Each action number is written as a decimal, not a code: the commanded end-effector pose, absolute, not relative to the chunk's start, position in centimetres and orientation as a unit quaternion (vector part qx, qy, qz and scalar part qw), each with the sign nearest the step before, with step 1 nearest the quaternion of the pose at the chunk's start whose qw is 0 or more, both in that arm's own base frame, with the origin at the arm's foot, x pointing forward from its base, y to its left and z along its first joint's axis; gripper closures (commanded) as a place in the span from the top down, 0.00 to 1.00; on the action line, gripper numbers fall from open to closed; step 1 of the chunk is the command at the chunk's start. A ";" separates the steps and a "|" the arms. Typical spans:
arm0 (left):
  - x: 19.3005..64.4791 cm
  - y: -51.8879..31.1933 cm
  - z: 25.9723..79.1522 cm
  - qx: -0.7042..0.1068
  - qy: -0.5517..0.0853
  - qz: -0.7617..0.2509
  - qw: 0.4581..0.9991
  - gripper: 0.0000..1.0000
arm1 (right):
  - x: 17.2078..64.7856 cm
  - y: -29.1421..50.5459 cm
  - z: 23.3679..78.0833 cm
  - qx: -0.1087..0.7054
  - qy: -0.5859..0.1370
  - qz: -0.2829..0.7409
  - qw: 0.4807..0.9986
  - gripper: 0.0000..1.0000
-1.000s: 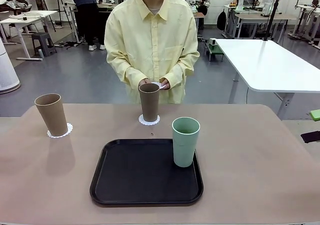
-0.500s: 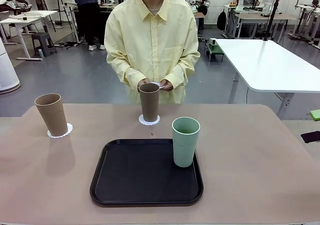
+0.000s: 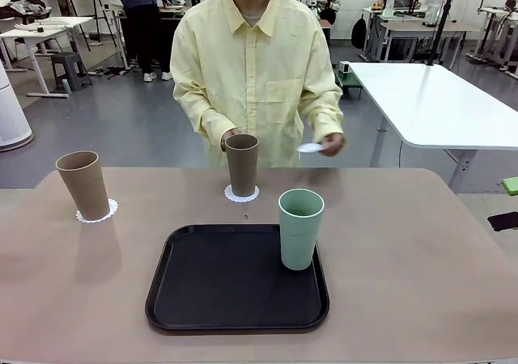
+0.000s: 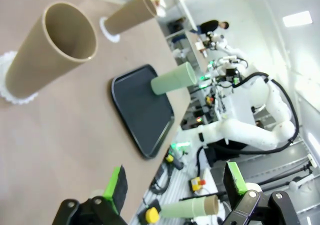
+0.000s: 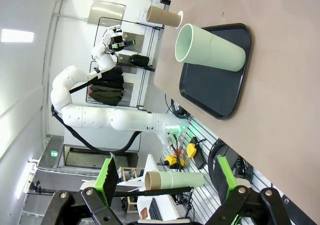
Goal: Place coasters on the table and set cups on them.
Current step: Take one Reusable plastic cup from the Flat Tray and place it on a coaster set by the human.
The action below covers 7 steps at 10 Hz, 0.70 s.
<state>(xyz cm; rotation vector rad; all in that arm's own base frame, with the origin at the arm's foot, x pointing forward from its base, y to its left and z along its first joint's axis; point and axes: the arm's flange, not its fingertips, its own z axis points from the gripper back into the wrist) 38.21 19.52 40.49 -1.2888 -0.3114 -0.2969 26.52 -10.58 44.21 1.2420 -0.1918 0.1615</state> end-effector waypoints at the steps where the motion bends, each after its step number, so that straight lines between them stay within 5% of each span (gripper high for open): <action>1: 38.1 19.8 40.7 -0.597 -0.145 -0.140 0.777 1.00 | 26.6 -10.6 44.3 0.586 -0.095 0.082 0.800 1.00; 7: 38.1 19.8 40.7 -0.597 -0.145 -0.140 0.777 1.00 | 26.6 -10.6 44.3 0.586 -0.095 0.082 0.800 1.00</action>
